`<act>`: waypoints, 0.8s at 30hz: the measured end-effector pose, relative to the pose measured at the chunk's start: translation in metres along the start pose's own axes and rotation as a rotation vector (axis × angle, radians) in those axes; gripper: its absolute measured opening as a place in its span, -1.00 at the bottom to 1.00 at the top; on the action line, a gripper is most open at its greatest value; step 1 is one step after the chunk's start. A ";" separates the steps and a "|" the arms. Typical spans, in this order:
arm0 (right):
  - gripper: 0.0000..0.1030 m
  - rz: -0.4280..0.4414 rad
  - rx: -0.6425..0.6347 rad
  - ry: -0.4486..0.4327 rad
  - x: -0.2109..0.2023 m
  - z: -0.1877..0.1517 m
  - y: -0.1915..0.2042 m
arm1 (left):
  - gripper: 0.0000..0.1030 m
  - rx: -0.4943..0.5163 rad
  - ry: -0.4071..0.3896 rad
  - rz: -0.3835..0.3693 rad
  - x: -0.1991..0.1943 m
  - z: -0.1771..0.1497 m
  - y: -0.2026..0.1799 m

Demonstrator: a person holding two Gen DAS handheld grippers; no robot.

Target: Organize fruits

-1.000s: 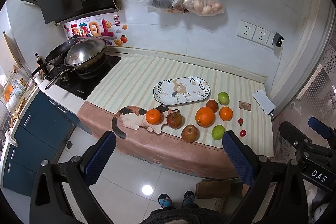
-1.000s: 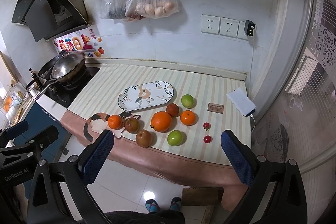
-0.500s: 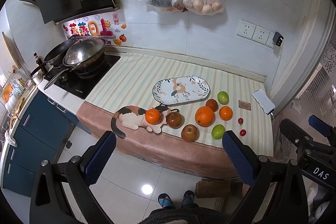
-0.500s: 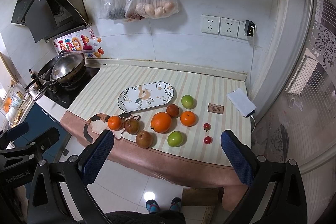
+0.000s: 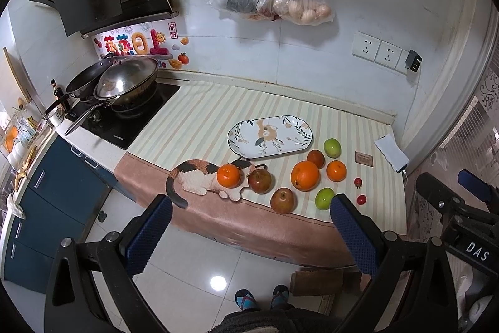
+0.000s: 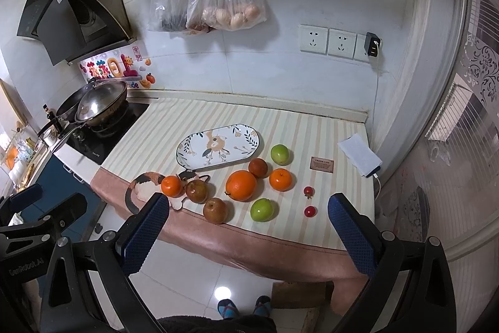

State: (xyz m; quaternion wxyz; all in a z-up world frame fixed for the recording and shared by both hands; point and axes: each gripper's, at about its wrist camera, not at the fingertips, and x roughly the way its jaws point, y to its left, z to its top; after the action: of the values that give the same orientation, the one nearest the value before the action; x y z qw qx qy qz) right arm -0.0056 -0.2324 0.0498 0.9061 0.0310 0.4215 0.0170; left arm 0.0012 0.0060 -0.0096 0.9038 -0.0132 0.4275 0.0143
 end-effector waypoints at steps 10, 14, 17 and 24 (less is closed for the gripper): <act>1.00 0.003 0.149 0.088 0.077 -0.004 -0.016 | 1.00 0.002 0.031 0.103 0.071 0.023 0.030; 1.00 -0.006 0.190 0.183 0.136 -0.016 -0.020 | 1.00 0.006 0.150 0.078 0.130 0.027 0.044; 1.00 0.005 0.234 0.271 0.186 -0.022 -0.026 | 1.00 -0.007 0.245 0.072 0.175 0.028 0.054; 1.00 0.072 0.344 0.451 0.291 -0.023 -0.029 | 0.90 -0.090 0.455 -0.027 0.266 0.029 0.058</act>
State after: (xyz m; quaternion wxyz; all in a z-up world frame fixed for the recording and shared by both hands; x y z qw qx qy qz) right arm 0.1642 -0.2441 -0.1892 0.7696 0.1944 0.6080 -0.0162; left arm 0.1900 0.0688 -0.1971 0.7826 -0.0621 0.6192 0.0180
